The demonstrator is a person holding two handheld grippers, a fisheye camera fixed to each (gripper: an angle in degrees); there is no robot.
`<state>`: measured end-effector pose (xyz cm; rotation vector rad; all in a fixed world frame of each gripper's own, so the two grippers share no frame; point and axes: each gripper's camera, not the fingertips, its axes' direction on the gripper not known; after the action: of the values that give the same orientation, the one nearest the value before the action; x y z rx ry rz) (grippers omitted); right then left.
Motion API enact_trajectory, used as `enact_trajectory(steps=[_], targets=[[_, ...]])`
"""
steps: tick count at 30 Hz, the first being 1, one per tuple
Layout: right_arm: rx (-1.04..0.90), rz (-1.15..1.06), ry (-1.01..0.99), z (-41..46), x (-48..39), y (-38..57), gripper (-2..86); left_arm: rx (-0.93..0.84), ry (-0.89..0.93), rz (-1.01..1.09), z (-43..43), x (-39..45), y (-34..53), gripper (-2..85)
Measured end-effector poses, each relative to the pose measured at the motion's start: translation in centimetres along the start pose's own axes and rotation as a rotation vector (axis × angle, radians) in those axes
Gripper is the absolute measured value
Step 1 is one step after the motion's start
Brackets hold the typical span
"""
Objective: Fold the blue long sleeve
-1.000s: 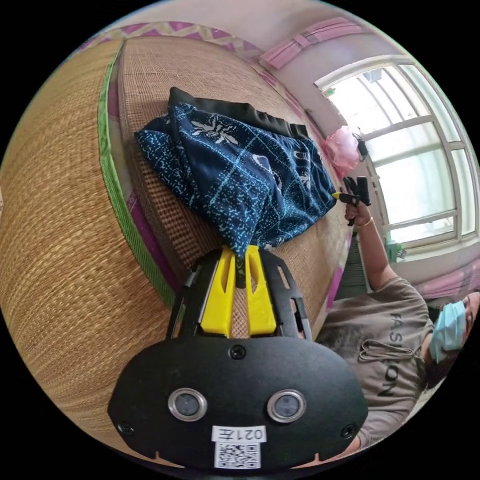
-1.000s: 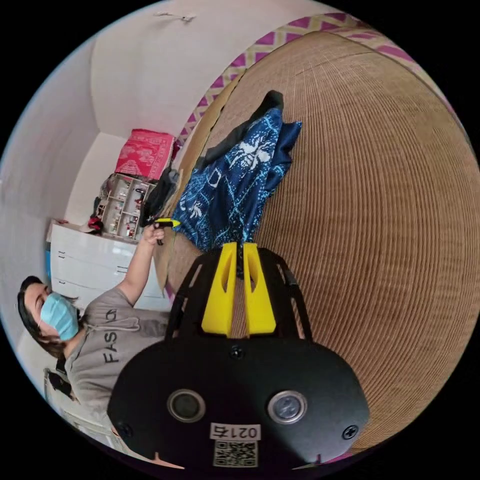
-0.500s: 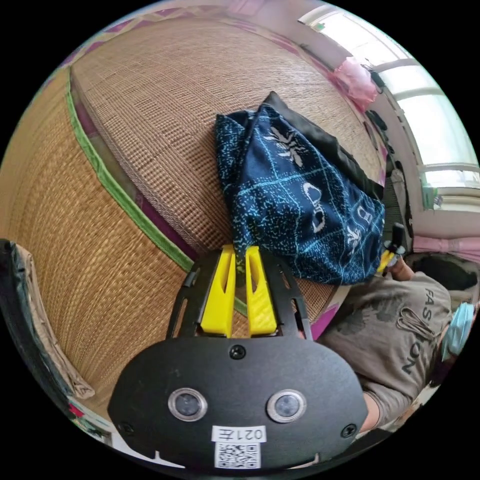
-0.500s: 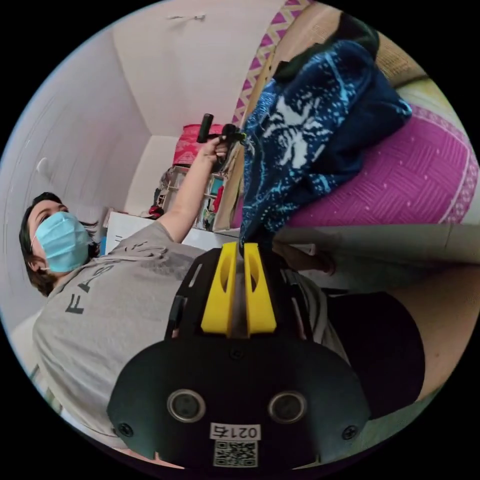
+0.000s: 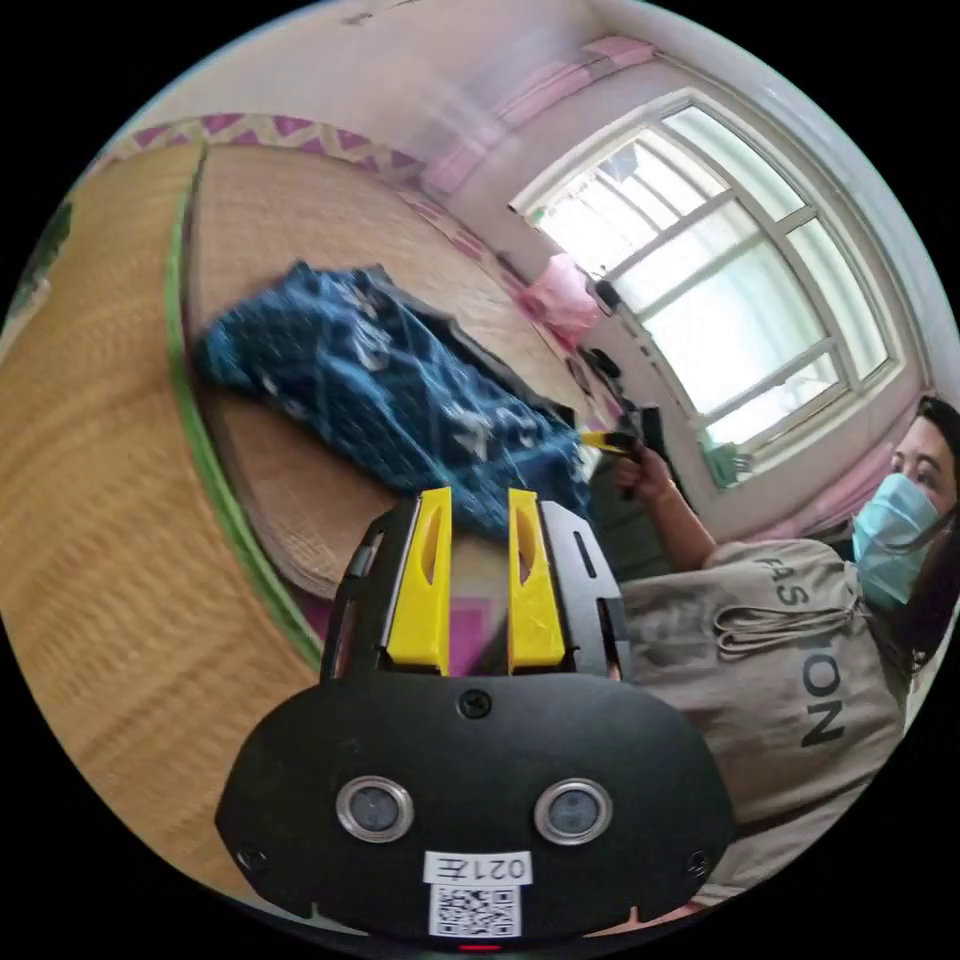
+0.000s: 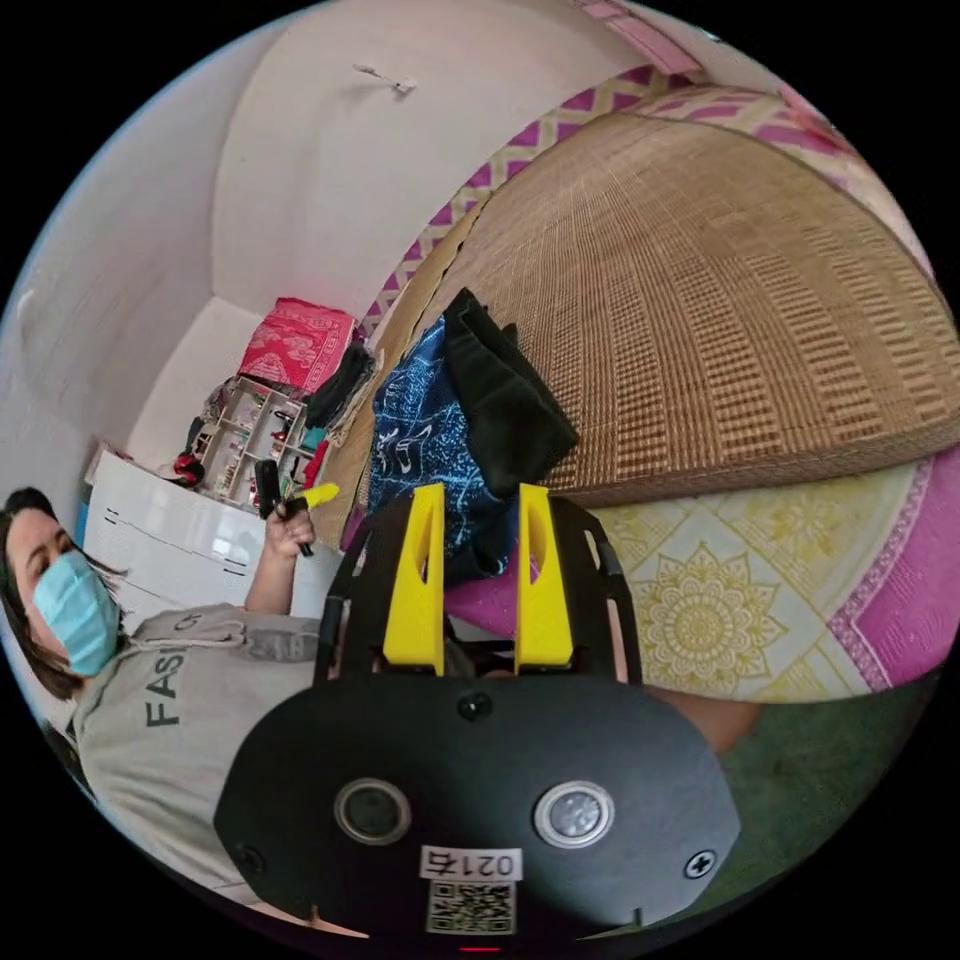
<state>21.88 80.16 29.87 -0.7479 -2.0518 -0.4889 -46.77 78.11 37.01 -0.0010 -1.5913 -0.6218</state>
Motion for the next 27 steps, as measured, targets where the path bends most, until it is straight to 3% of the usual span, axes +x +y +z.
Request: enact_trajectory(steps=[9, 13, 23, 27], targets=[[-0.062, 0.144, -0.184, 0.3, 3.4, -2.1, 11.2, 0.014, 0.392, -0.242, 9.0, -0.8, 8.9, 13.7], [-0.074, 0.142, -0.111, -1.8, 3.4, -0.9, 11.0, -0.043, 0.388, -0.218, 9.7, 0.7, 9.4, 14.1], [-0.067, 0.148, -0.2, -1.3, 4.0, -2.3, 10.5, -0.039, 0.486, -0.214, 8.4, 0.6, 9.0, 12.5], [-0.067, 0.163, -0.241, -1.7, 4.4, -3.3, 10.7, -0.067, 0.52, -0.223, 8.4, 0.9, 8.7, 8.0]])
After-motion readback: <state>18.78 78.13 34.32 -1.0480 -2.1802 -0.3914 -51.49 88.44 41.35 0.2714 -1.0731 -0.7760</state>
